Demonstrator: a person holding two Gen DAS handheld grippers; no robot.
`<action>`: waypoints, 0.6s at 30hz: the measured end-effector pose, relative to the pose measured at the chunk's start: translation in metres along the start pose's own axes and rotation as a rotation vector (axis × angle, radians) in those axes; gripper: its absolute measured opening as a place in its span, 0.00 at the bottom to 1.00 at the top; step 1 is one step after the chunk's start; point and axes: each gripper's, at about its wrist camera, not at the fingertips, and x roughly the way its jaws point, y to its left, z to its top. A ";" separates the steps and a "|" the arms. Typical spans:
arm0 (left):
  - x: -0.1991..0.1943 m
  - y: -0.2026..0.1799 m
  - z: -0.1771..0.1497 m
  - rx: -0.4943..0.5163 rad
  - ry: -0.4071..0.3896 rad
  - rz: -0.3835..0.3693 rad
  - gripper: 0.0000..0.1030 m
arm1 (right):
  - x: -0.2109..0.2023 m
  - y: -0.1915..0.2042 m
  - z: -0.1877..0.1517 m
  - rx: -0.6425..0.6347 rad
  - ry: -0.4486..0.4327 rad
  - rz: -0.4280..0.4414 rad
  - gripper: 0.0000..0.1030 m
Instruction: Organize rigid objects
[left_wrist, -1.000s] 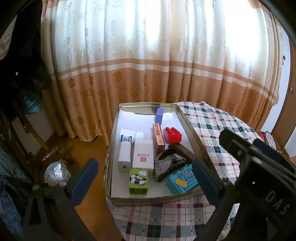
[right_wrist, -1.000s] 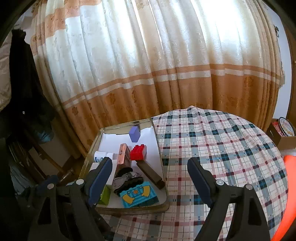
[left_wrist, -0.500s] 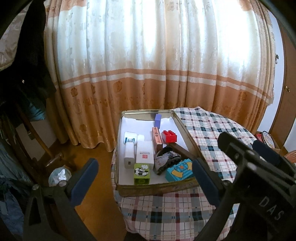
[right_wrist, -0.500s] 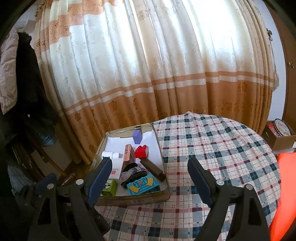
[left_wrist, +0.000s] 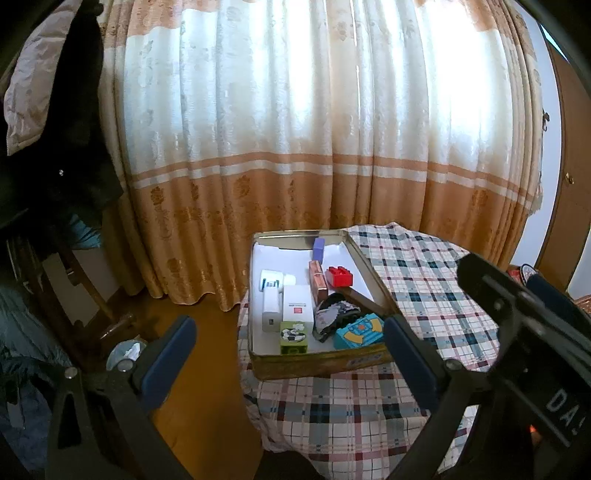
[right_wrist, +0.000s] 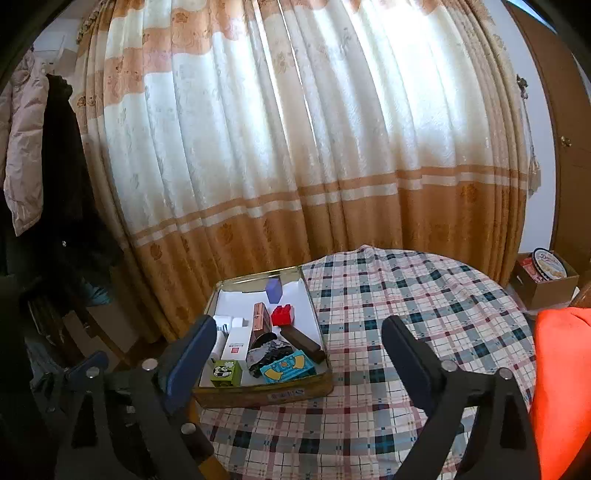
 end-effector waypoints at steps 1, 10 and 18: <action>-0.002 0.001 -0.001 -0.002 -0.003 -0.005 0.99 | -0.003 0.000 -0.001 0.003 -0.008 0.001 0.91; -0.014 0.001 -0.003 0.020 -0.026 -0.001 0.99 | -0.015 0.003 -0.004 0.009 -0.026 0.008 0.92; -0.015 -0.004 -0.006 0.030 -0.017 -0.001 0.99 | -0.014 0.002 -0.007 -0.003 -0.010 -0.018 0.92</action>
